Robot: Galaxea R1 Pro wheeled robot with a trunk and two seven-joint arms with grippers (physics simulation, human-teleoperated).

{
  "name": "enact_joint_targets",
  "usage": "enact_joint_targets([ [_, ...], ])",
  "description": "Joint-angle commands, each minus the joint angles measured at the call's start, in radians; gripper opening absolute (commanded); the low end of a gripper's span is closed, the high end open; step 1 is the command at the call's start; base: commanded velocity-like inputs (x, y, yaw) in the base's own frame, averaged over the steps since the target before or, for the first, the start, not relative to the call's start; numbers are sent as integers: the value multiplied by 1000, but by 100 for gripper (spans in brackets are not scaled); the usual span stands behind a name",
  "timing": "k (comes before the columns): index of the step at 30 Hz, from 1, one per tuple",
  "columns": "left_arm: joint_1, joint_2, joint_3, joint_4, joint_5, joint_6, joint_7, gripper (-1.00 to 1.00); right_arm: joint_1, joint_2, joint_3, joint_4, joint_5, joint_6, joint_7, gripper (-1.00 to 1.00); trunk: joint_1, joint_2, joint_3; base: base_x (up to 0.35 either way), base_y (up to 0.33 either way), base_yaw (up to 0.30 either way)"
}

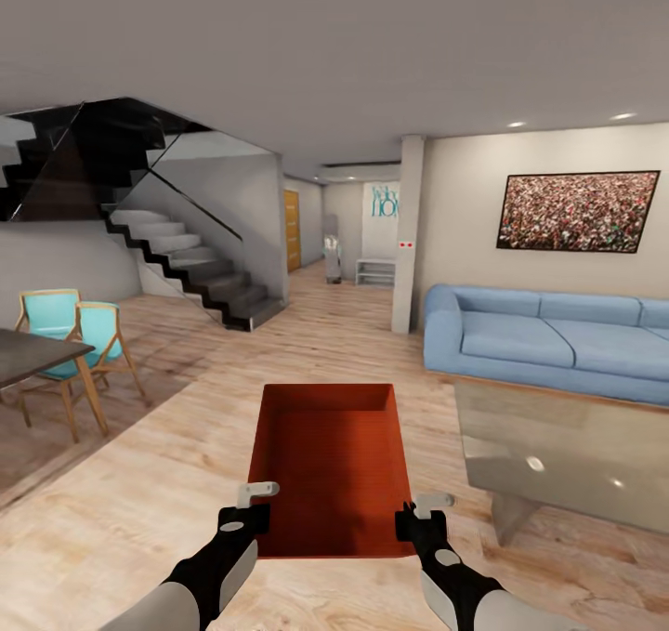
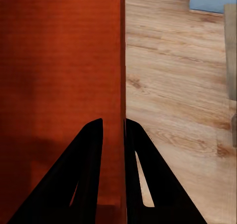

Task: Move the two storage containers from the living room to the garage. In the garage, place one container on the floor and stack the other container on top of it (either order is fine).

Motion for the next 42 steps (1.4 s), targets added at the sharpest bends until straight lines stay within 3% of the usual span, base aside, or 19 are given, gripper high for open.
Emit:
enact_joint_targets([
  [1,-1,1,47,-1,1,6,13,-100,0,0,-7,-3,4,-3,2,-100,0,-1,-1,0,0,195],
  [10,-1,12,47,-1,2,6,13,-100,0,0,-7,-3,4,-1,2,-100,0,-1,-1,171,0,20],
  [14,-1,16,47,-1,36,5,13,-100,0,0,-7,-3,4,-1,2,-100,0,-1,-1,317,0,0],
  [18,-1,18,47,-1,49,6,13,-100,0,0,-7,-3,4,-1,2,-100,0,-1,-1,321,0,0],
  [19,2,16,-47,-6,51,2,11,-100,-2,2,10,1,-4,0,-7,-100,0,-1,-1,0,0,0],
  [31,1,23,-93,-3,112,-20,12,-100,-2,-1,3,2,20,-2,-10,-100,0,-1,-1,86,0,0],
  [42,2,24,-102,-3,123,-21,12,-100,-2,2,-75,2,103,-3,-10,-100,0,-1,-1,315,0,0],
])
